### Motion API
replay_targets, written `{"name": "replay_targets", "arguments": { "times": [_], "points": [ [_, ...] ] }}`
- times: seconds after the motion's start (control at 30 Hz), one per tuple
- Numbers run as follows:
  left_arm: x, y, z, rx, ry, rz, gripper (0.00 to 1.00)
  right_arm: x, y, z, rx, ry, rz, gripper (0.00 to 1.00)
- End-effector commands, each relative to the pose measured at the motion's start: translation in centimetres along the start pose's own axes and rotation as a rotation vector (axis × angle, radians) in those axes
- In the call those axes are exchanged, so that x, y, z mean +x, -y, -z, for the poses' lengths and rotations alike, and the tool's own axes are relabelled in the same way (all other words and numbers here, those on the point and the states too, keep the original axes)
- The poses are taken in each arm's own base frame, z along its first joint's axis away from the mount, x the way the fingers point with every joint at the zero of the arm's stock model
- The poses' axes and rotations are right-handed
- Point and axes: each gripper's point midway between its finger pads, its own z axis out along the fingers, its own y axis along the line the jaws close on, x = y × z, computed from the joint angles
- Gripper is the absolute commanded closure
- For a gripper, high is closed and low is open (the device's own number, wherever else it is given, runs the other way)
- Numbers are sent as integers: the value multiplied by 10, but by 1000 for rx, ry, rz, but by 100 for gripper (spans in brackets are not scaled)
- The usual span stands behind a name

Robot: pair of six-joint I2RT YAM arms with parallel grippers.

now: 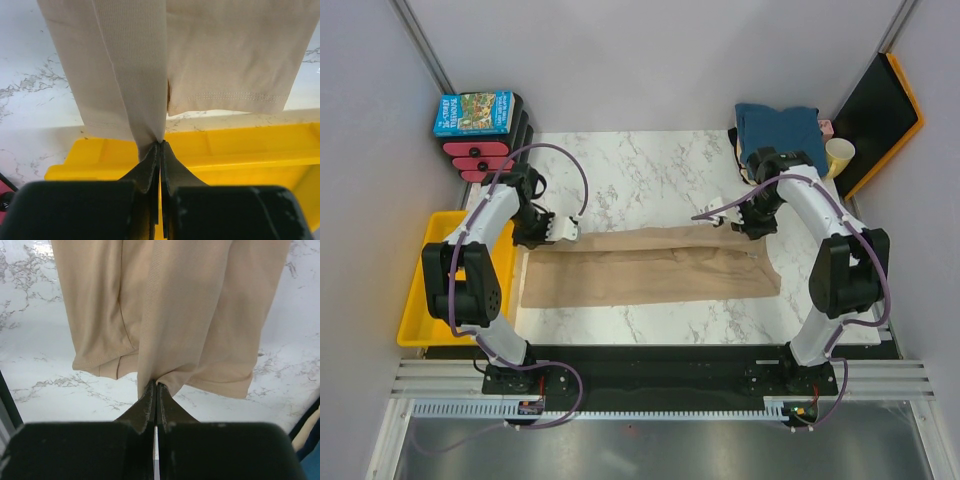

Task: Fold and stack the t-shirts
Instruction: Fold the other side of the tshirt into a rectangle

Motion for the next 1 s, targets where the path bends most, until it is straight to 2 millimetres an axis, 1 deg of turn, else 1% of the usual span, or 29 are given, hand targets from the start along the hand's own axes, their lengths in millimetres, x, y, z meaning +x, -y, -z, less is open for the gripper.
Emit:
{"name": "replay_targets", "arguments": {
  "times": [0.0, 0.1, 0.17, 0.27, 0.37, 0.47, 0.6, 0.7, 0.8, 0.83, 0.97],
  "points": [
    [13, 14, 9, 40, -67, -40, 98, 14, -31, 8, -74, -81, 30, 100],
    [12, 22, 9, 69, -59, -46, 98, 19, -34, 4, -80, -101, 42, 100],
    [13, 30, 7, 97, -62, -51, 98, 18, -36, 3, -87, -100, 45, 100],
    [14, 34, 3, 113, -69, -63, 98, 17, -38, 0, -96, -101, 51, 100],
    [14, 35, 0, 125, -71, -62, 96, 15, -37, -2, -99, -100, 56, 100],
    [12, 34, -3, 133, -71, -59, 91, 13, -36, -5, -102, -99, 60, 100],
    [10, 35, -7, 146, -72, -66, 89, 12, -36, -10, -114, -106, 70, 100],
    [9, 35, -9, 150, -74, -67, 82, 14, -35, -12, -118, -118, 78, 100],
    [9, 36, -11, 158, -82, -70, 82, 12, -34, -13, -120, -124, 85, 100],
    [10, 35, -11, 158, -83, -69, 82, 11, -34, -13, -121, -125, 92, 99],
    [10, 31, -10, 146, -88, -71, 82, 11, -38, -15, -132, -137, 115, 98]
  ]
}}
